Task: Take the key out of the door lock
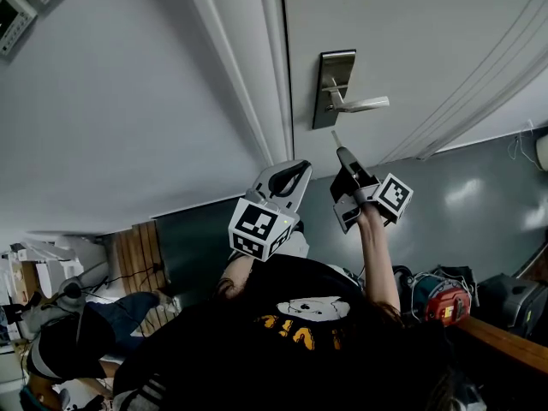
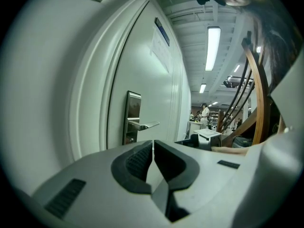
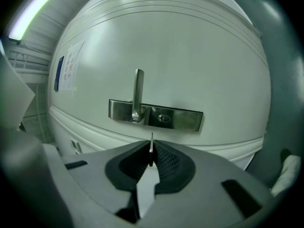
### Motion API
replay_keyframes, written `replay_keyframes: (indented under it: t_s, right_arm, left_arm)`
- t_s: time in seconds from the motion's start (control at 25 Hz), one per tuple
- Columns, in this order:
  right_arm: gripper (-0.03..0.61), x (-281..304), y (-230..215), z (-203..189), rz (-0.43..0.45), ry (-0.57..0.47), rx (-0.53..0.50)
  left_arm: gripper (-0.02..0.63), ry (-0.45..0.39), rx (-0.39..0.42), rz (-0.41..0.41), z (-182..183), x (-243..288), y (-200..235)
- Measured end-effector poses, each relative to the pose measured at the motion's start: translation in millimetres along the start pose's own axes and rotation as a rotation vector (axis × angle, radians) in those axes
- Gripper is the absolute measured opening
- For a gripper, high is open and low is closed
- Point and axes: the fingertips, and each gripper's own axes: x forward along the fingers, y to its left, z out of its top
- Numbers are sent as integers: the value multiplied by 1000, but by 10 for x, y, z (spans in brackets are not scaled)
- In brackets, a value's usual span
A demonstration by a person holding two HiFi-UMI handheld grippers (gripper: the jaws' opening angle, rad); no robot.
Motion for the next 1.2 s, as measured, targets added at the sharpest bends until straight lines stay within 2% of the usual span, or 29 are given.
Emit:
replay_keyframes:
  t_s: [0.56,0.84,1.2]
  right_arm:
    - [21,-939,396,-405,78,32,-53]
    - [21,-1782,842,-880,149,25,-90]
    - [21,-1784,698,-885,123,37,-109]
  left_arm:
    - [17,15,16,16,-162,-520,-755]
    - [17,-13,51,20,-183,-1211,-1494]
    - [17,37,36,14,-332,-1085,-1453]
